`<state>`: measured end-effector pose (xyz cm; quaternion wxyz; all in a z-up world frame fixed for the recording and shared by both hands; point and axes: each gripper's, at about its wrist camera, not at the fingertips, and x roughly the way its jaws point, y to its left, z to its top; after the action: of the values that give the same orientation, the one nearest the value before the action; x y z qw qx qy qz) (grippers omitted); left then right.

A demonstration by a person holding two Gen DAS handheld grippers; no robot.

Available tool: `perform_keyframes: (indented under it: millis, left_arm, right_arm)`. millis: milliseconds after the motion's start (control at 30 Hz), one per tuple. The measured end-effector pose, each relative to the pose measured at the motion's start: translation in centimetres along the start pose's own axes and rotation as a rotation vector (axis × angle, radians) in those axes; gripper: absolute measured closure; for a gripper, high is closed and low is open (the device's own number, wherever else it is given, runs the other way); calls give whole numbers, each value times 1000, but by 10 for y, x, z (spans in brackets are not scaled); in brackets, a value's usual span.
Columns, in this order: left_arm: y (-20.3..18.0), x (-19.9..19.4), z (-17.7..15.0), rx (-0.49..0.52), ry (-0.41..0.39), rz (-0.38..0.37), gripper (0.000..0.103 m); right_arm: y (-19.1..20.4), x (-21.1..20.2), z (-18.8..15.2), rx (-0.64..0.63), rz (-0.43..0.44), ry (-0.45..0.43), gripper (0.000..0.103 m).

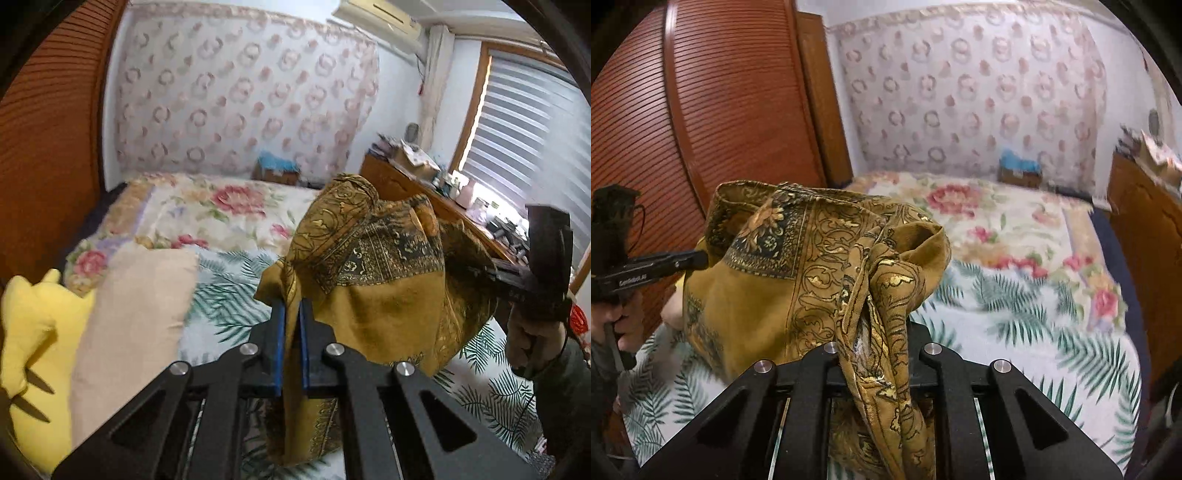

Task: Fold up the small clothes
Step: 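Lift the shirt bundle with both grippers and carry it toward the yellow plush toy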

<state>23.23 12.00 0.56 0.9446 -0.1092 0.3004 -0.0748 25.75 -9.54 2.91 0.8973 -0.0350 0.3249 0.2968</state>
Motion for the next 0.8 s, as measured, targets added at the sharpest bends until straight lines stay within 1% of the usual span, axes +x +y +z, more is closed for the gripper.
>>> perform_keyframes:
  millis: [100, 167, 233, 267, 367, 567, 667, 800]
  left_arm:
    - [14, -20, -2, -25, -36, 35, 100]
    - [27, -36, -8, -31, -84, 86, 100]
    - [38, -44, -12, -35, -95, 122, 100]
    - [47, -49, -15, -58, -100, 132, 100]
    - [67, -59, -27, -94, -110, 169, 100]
    - [96, -76, -50, -167, -117, 201, 100]
    - [106, -80, -66, -213, -107, 210, 100]
    - [113, -83, -83, -242, -93, 232, 100]
  right_arm:
    - [20, 2, 21, -68, 19, -22, 94]
    - [34, 8, 36, -115, 34, -32, 94]
    - [51, 19, 53, -165, 54, -39, 94]
    - [58, 25, 59, -184, 64, -38, 94]
    - [87, 45, 81, -257, 81, -37, 94]
    - [146, 81, 114, -368, 132, -23, 94]
    - [169, 101, 124, -411, 159, 3, 94]
    - [200, 137, 135, -463, 196, 50, 94]
